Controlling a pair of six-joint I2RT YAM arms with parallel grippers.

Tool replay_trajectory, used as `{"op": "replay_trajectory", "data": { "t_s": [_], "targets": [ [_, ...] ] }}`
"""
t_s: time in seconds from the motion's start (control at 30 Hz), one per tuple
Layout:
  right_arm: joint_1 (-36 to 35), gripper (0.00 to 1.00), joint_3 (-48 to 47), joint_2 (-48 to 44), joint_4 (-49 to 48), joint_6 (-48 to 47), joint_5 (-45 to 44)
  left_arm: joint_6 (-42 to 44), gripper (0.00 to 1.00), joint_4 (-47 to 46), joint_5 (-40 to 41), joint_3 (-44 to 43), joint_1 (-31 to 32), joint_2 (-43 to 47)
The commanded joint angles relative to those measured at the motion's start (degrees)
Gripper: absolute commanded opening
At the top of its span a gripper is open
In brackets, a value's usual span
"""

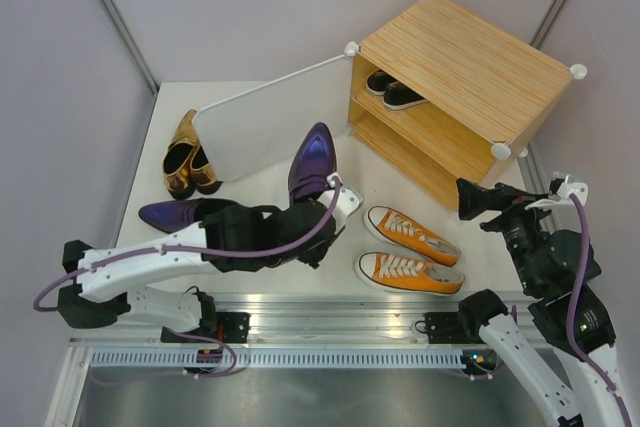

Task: Place and organize the shoes in the shoe cabinet
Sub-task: Place the shoe at the center of the board.

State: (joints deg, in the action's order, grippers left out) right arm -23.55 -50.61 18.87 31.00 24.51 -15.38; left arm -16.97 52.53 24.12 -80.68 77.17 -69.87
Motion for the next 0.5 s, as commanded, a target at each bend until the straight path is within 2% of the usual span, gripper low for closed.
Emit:
{"op": "replay_trajectory", "data": {
  "t_s": [0.0, 0.07, 0.1, 0.23, 0.37, 0.4, 0.47],
  "targets": [
    [-0.4, 0.98, 0.2, -1.3, 0.5, -1.0, -2.9, -5.6, 0.02, -4.9, -5.0, 6.2, -0.1, -1.9],
    [-0.4, 0.98, 1.2, -1.7, 0.5, -0.7, -2.3, -7.5, 0.02, -6.2, -5.9, 11.3, -0.1, -5.5],
    [-0.4, 0.98, 2.2, -1.8, 0.5, -0.4, -2.2, -11.7, 0.02, -8.7, -6.8, 13.1, 0.0, -6.2],
    [-0.4, 0.98, 4.4, -2.4, 0.5, 0.6, -1.1, -15.0, 0.02, -19.4, -5.8, 23.1, -0.1, -8.2],
    [-0.4, 0.98, 4.8, -2.6, 1.2, 0.0, -0.6, -15.0, 0.03, -22.3, -4.3, 25.2, 0.0, -10.2],
    [-0.3, 0.98, 4.7, -2.5, 1.4, -0.3, -0.5, -15.0, 0.2, -22.2, -3.4, 25.3, -0.1, -10.6],
    [-0.4, 0.98, 4.9, -2.5, 1.4, -0.6, -0.4, -16.1, 0.32, -21.9, -3.0, 25.4, -0.1, -10.3]
  ]
}}
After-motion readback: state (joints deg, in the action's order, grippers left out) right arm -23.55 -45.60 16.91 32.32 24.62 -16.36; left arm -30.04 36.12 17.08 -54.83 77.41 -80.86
